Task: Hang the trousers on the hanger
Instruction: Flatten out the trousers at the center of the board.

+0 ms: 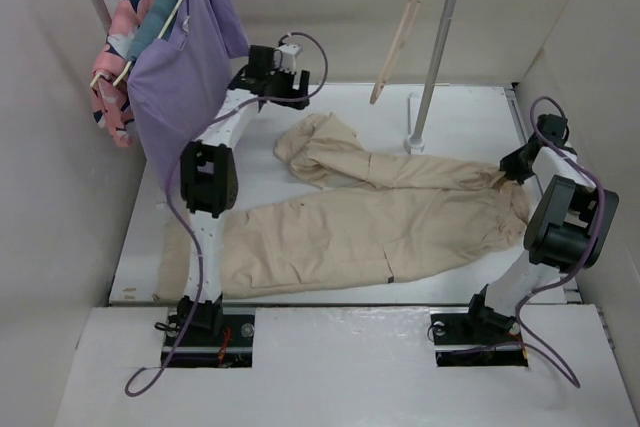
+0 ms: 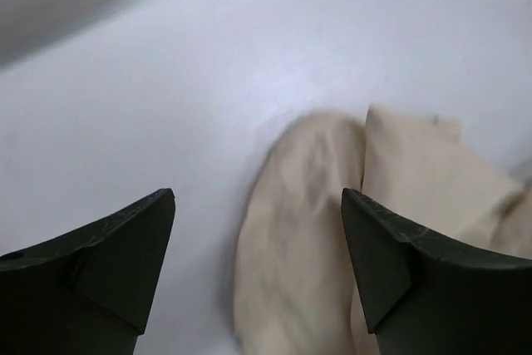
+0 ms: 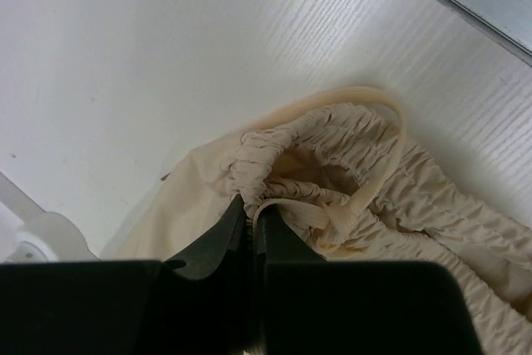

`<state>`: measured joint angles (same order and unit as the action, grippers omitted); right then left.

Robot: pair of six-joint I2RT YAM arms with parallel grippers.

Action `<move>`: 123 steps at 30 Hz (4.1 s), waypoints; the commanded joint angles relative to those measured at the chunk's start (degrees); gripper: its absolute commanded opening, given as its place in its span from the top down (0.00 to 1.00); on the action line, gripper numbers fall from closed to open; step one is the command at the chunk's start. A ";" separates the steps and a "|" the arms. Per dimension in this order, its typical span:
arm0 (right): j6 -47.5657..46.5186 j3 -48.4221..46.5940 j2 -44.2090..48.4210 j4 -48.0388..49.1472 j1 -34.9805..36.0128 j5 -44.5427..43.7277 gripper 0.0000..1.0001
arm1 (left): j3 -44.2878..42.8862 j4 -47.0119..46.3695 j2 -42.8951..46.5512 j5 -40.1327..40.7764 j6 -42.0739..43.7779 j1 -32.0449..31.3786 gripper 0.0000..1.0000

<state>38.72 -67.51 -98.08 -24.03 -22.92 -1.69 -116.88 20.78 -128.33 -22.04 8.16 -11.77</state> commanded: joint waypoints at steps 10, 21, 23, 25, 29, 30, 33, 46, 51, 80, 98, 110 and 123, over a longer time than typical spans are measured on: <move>-2.68 -7.03 -4.84 -1.72 0.85 -0.84 1.00 | -18.73 -12.09 -17.56 12.89 -8.87 -8.80 0.07; -5.15 -6.50 -0.27 -3.30 1.38 -4.46 1.00 | -17.33 5.59 -21.96 14.66 -9.04 -10.20 0.49; -5.85 -6.50 0.79 -3.30 1.38 -5.25 1.00 | -16.80 5.59 -21.26 13.87 -8.43 -10.20 0.82; -5.85 -5.97 2.36 -3.30 1.38 -5.25 1.00 | -16.80 4.20 -19.33 15.27 -6.85 -10.20 1.00; -5.85 -4.74 3.42 -2.69 1.38 -4.73 1.00 | -16.80 2.87 -9.26 21.15 0.70 -7.49 1.00; -5.85 -4.74 4.03 -1.90 0.60 -3.85 1.00 | -16.28 2.87 -7.04 22.90 2.19 -6.78 1.00; -4.35 -2.55 5.36 -0.31 -2.83 0.63 1.00 | -10.93 2.87 3.32 24.67 7.12 -3.89 1.00; -6.46 -2.28 8.52 -1.63 -7.58 3.80 1.00 | 12.80 18.77 25.84 24.16 12.84 -2.03 1.00; -7.08 0.18 9.93 -0.23 -7.58 7.65 1.00 | 16.33 20.27 26.30 17.65 14.16 -4.66 1.00; -9.72 -4.47 8.88 -2.68 -4.77 4.77 1.00 | 33.29 24.75 31.30 12.82 10.56 -0.01 0.48; -10.77 -4.47 8.35 -1.63 -4.77 4.95 1.00 | 20.82 20.79 13.73 15.01 5.45 6.14 0.18; -11.91 -7.90 6.68 -2.16 -4.77 5.47 1.00 | 19.06 23.08 6.96 18.79 9.33 6.14 0.39; -11.91 -11.68 6.68 -5.85 -4.77 4.86 1.00 | 15.02 27.46 13.79 17.03 11.52 5.53 1.00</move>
<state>27.77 -76.36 -91.68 -29.76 -28.03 4.27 -98.61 44.47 -121.80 -4.10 19.00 -5.85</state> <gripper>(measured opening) 0.073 0.010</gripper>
